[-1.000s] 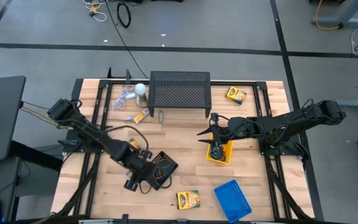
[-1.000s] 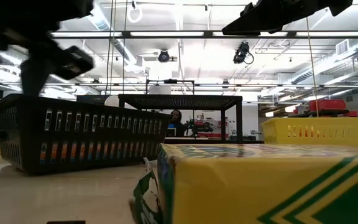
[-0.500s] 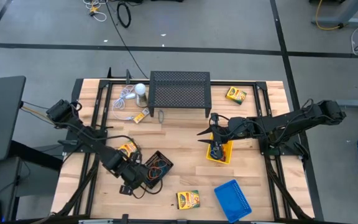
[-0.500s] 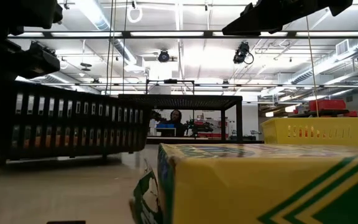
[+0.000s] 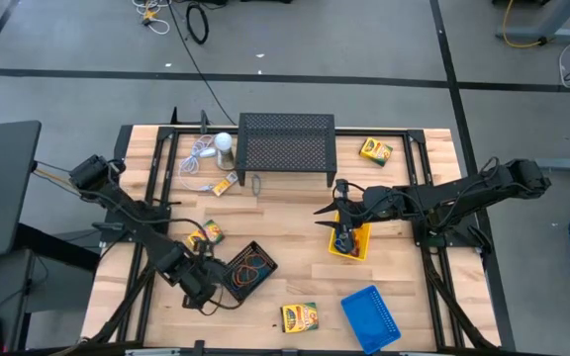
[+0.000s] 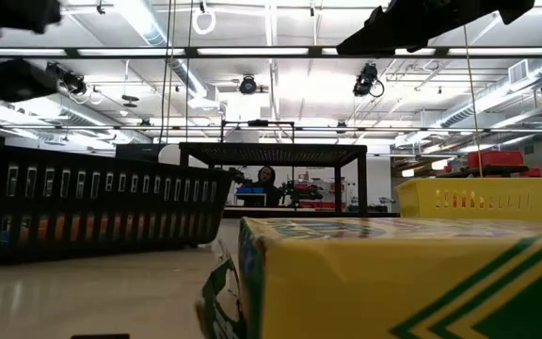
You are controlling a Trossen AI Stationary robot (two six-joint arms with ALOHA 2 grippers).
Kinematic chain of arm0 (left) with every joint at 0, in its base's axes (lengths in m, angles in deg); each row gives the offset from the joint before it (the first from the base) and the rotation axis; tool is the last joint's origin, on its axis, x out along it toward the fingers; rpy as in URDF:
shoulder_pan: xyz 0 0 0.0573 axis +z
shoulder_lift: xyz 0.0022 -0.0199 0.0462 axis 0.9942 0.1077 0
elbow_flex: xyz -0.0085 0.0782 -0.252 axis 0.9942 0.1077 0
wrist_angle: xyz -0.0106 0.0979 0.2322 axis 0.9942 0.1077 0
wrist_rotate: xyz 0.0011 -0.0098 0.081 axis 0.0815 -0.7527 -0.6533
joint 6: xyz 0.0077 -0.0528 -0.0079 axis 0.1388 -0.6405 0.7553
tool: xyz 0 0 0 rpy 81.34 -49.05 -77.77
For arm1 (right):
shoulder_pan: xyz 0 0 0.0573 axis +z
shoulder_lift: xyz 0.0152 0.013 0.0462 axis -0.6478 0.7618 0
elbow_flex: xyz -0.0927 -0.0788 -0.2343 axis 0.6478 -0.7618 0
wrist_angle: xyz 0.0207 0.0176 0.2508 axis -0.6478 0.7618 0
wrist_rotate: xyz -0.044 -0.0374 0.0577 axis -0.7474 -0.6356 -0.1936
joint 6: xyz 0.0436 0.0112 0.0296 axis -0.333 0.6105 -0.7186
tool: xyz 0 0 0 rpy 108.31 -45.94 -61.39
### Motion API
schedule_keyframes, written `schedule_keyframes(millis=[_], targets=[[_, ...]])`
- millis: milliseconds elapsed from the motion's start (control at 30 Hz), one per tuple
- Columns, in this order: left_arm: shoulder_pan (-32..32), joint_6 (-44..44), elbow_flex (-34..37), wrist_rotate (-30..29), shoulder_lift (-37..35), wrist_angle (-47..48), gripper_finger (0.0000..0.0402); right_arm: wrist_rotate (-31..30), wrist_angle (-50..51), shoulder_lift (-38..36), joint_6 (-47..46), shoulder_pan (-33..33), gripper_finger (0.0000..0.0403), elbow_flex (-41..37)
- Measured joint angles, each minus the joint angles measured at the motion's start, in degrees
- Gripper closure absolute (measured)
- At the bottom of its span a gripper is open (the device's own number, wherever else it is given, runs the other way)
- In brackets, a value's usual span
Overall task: Pick & Place Office Desk Supplies
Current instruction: Put the blue rubber band into the black basket
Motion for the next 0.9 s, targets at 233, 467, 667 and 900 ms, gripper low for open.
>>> schedule_keyframes(millis=[233,467,667,900], targets=[[-2.0,-4.1,5.1,0.2,0.0,-7.8,0.0234,0.0,0.0,0.0,0.0,0.0,0.0291,0.0],[-1.9,-7.1,11.5,-1.0,0.0,-14.4,0.0234,0.0,0.0,0.0,0.0,0.0,0.0291,0.0],[-2.0,-10.1,15.0,0.0,-0.1,-17.6,0.0236,0.0,0.0,0.0,0.0,0.0,0.0291,0.0],[-2.4,-10.2,15.7,-0.1,-0.1,-19.5,0.0316,0.0,0.0,0.0,0.0,0.0,0.0291,0.0]])
